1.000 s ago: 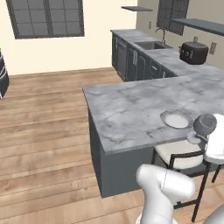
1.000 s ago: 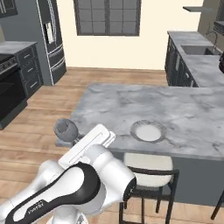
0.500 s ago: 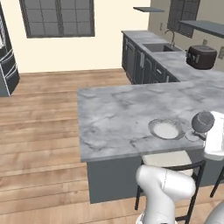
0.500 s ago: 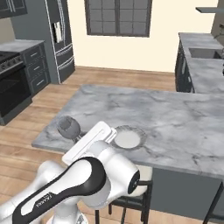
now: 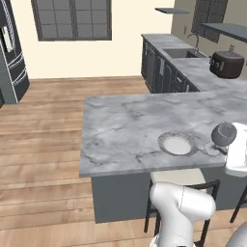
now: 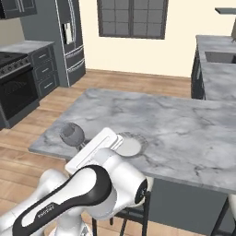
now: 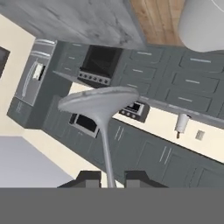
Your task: Retrieve the wine glasses from the counter and place one next to each plate.
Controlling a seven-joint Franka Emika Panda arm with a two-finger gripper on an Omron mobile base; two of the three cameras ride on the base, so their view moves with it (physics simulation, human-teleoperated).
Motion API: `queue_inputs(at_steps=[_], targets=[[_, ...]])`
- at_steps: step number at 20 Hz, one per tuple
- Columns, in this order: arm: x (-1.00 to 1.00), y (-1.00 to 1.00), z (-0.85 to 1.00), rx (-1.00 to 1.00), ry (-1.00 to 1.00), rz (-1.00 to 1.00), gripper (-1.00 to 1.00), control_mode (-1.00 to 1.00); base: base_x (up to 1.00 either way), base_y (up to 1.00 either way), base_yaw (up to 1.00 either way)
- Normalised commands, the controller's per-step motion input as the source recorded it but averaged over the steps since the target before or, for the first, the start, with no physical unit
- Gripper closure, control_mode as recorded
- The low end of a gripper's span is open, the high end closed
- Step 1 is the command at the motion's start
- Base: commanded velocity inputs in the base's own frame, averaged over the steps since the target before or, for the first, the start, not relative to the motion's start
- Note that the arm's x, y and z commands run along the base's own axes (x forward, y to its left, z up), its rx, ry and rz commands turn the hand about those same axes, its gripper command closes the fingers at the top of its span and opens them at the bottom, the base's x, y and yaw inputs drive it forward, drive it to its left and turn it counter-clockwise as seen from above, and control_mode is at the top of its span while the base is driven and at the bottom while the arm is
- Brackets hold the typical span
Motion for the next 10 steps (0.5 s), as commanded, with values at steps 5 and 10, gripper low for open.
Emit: queue_inputs(at_steps=[5, 10], targets=[[0.18, -0.11, -0.07, 0.04, 0.03, 0.03, 1.00, -1.00, 0.20, -0.32, 0.09], [0.63, -0.37, -0.18, 0.09, 0.17, 0.04, 1.00, -1.00, 0.00, 0.00, 0.00]])
